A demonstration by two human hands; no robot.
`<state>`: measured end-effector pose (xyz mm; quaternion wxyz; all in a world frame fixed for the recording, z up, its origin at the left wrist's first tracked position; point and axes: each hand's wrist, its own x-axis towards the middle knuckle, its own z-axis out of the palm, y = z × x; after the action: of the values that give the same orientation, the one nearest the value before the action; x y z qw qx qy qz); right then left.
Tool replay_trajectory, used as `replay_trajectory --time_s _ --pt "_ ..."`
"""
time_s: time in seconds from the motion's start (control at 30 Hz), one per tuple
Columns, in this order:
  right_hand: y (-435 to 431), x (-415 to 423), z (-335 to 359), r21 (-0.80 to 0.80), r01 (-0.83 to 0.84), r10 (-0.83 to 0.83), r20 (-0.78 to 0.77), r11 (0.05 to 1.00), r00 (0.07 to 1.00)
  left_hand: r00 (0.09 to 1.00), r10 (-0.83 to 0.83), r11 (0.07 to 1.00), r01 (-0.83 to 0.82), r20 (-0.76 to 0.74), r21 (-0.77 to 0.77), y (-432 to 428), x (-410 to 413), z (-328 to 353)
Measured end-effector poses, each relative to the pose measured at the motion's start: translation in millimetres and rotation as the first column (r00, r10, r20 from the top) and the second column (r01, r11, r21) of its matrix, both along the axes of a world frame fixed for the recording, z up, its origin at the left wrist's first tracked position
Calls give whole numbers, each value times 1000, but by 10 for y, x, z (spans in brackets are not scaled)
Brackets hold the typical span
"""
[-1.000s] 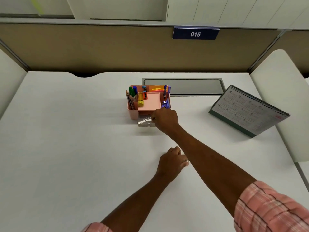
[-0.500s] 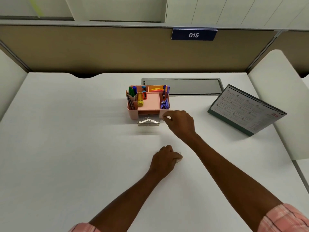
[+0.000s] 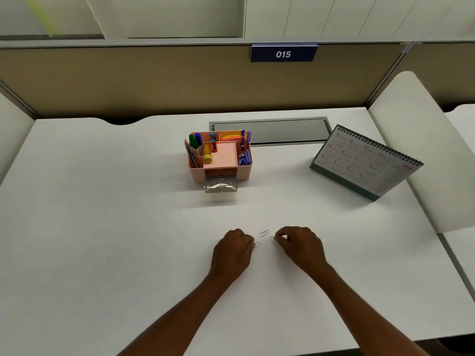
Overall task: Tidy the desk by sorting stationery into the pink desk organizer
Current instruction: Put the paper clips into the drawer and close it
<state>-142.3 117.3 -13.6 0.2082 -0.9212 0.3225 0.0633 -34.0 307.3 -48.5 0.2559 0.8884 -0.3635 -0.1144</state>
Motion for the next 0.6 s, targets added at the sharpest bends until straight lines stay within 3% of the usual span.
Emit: replay_trajectory --time_s 0.17,0.37,0.43,0.6 --pt "129 117 -28 -131 -207 208 -5 970 978 995 -60 993 51 85 109 -12 -35 126" --pt "156 307 -43 -313 -473 427 -207 824 880 983 -145 952 108 112 285 -181 -10 298" --pt "148 323 -73 -327 -522 454 -265 788 851 981 -173 917 129 84 377 -210 -33 348" --pt "178 332 -69 -353 -581 524 -250 734 814 978 -192 909 145 83 392 -290 -53 316"
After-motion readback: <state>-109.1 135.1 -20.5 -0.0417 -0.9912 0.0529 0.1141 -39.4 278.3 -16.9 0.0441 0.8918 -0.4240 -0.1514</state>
